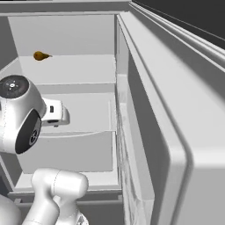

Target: Grab a lemon wedge from the fridge and one ice cube from the ice bowl, and put them in the glass of lemonade.

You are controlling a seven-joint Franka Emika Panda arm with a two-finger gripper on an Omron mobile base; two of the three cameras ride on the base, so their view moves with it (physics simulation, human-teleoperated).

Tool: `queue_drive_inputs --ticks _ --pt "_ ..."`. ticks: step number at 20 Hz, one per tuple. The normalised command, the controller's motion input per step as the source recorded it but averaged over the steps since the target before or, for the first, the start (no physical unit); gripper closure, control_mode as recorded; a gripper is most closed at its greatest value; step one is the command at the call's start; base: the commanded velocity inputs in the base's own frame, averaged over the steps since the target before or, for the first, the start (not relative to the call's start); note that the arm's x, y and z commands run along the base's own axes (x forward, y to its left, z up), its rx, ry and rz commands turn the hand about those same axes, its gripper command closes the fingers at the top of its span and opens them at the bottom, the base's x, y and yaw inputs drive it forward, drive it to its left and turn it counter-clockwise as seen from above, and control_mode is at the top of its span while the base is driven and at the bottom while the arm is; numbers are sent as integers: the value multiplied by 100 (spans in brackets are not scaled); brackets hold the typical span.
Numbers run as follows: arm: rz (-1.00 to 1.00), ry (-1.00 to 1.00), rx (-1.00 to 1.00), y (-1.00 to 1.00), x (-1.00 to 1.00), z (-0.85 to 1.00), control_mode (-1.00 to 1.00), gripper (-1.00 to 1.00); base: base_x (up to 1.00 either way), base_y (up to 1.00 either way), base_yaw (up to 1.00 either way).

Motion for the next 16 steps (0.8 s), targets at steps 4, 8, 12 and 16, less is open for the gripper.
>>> queue_drive_inputs --ticks 4,8,12,16 --pt "0 0 0 0 0 0 100 -100 42 17 0" --pt "-2 5 0 17 8 0 -100 -100 6 3 0" --pt "-18 3 -1 41 10 -7 -100 -100 0 0 0" --pt "-16 5 0 44 27 -21 -100 -100 0 0 0"
